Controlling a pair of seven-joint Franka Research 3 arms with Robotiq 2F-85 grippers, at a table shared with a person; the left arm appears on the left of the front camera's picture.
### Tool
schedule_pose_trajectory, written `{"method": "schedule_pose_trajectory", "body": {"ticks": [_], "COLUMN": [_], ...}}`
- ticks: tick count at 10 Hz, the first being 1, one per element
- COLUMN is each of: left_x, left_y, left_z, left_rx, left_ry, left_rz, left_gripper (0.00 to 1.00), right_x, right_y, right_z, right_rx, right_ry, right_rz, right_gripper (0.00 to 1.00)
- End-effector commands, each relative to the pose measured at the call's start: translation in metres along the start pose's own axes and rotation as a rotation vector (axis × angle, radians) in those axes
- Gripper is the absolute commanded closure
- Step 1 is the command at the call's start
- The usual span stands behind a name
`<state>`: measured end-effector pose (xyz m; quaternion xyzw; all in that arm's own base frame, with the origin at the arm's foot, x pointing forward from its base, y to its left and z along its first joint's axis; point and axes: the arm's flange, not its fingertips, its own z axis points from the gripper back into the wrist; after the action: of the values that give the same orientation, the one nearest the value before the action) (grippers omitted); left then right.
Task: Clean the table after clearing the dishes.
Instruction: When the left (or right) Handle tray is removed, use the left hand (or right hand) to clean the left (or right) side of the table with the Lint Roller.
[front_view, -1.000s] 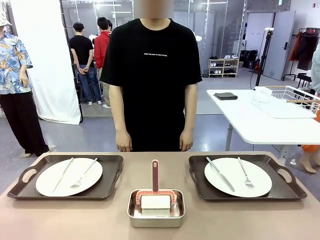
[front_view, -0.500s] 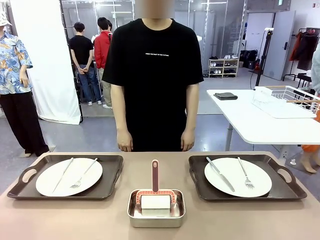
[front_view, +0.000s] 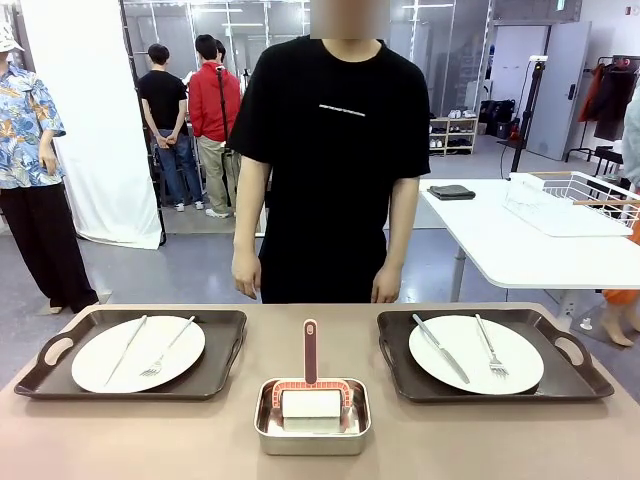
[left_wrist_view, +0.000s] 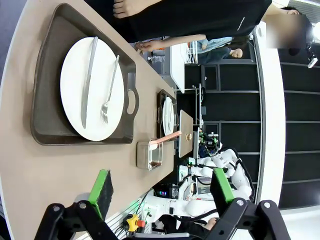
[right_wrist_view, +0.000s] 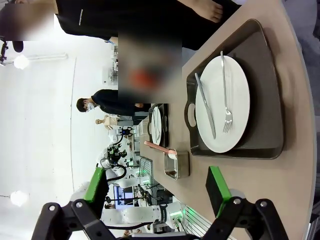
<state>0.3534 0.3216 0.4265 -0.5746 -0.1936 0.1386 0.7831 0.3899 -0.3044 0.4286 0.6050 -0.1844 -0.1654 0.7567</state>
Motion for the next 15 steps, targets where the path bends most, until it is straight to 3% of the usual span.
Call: {"method": "schedule_pose_trajectory", "body": {"ticks": [1, 15], "left_x": [-0.0014, -0.0014], "left_y": [-0.0008, -0.0008], "left_z": [0.0016, 0.0016], "left_rx": [-0.009, -0.009], "left_ry": [0.001, 0.001], "left_rz": [0.000, 0.000], "left_gripper": [0.00, 0.00], "right_x": [0.0006, 0.0006], "right_y": [0.0025, 0.0025], "right_z": [-0.0003, -0.0003], "right_rx": [-0.001, -0.001], "right_ry": [0.001, 0.001], "right_rz": [0.002, 0.002], "right_gripper": [0.00, 0.00]}}
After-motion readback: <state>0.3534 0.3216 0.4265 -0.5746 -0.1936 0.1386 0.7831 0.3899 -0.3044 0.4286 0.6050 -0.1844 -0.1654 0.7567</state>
